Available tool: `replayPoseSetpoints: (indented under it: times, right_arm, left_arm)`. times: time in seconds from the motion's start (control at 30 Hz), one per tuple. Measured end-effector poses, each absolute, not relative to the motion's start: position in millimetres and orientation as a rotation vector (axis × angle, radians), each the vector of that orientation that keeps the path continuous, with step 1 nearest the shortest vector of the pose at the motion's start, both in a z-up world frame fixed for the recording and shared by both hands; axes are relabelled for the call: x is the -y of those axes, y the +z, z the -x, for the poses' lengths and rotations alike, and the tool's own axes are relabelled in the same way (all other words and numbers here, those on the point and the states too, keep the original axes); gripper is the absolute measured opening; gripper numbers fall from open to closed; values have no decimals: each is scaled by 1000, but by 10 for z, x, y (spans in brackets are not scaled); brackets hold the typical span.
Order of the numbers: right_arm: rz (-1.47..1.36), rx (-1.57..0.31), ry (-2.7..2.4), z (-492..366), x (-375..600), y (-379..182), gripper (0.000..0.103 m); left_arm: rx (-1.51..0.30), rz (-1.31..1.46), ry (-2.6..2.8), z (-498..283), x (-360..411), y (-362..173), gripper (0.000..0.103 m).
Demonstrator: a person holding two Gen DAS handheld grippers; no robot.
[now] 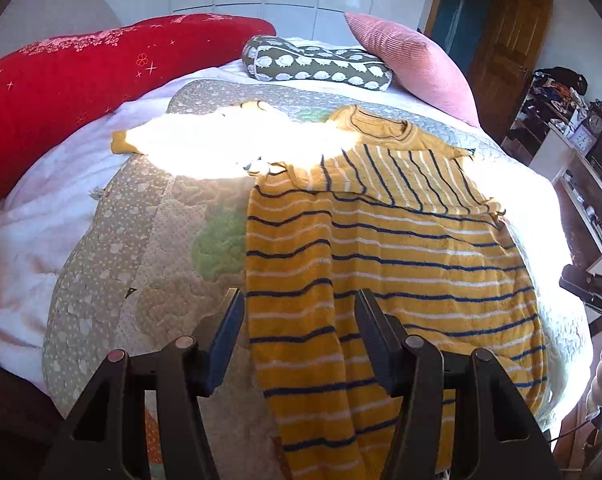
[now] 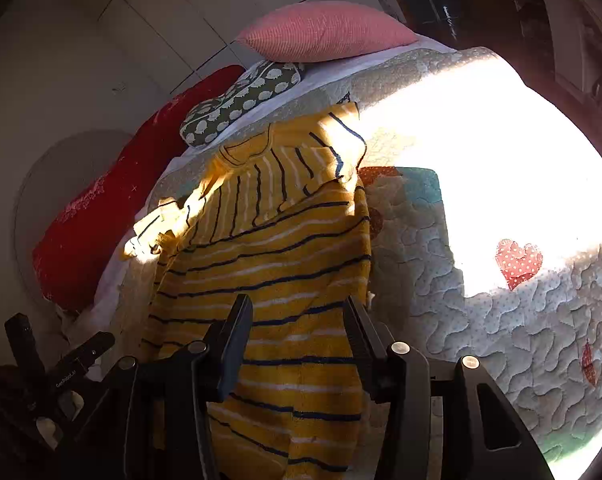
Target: Fold small clothes
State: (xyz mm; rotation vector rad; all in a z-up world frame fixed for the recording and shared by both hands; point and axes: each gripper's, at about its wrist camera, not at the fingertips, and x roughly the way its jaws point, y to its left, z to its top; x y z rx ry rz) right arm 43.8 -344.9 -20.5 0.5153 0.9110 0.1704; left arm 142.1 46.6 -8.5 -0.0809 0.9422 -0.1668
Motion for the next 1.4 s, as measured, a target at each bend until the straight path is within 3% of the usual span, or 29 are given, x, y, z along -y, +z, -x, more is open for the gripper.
replayPoseSetpoints:
  times: [0.27,0.47,0.57,0.6,0.63,0.67,0.7,0.9,1.2,1.4]
  right_arm:
    - [-486,-1006,275,-1064,2764,-397,51]
    - [-462,-1035,385,-1530,2091,-444,51]
    - [-467,-1046,405,-1597,1914,-537,51]
    - [-464,-1054,404,-1596,1885,-570,51]
    - [-460,-1059,402,-1587,1871,-600,51]
    - [-453,-1066,395,-1585,1870,-630,51]
    - [-445,-1073,382,-1570,1879,-652,51]
    - [-452,-1050,325,-1378,2174,-622,51]
    - [-469,-1000,289,-910,2654,-537,51]
    - [-555,-991,270,-652,2930,-657,51]
  left_arm:
    - [-1022,376,10,-2793,-1627,-458,60]
    - [-1135,639,11,-3745,-2077,-923,61]
    - [-1140,753,5,-4008,-2164,-1038,75]
    - [-1127,763,18,-4060,-2164,-1014,75]
    - [-1123,735,21,-4123,-2142,-966,74]
    - [-1122,671,21,-4176,-2098,-909,39]
    - [-1140,608,16,-4229,-2074,-874,11]
    - [-1038,553,117,-4063,-2370,-470,9]
    - [-797,513,324,-3636,-2969,765,9]
    - [-758,356,253,-3486,-2328,1146,9]
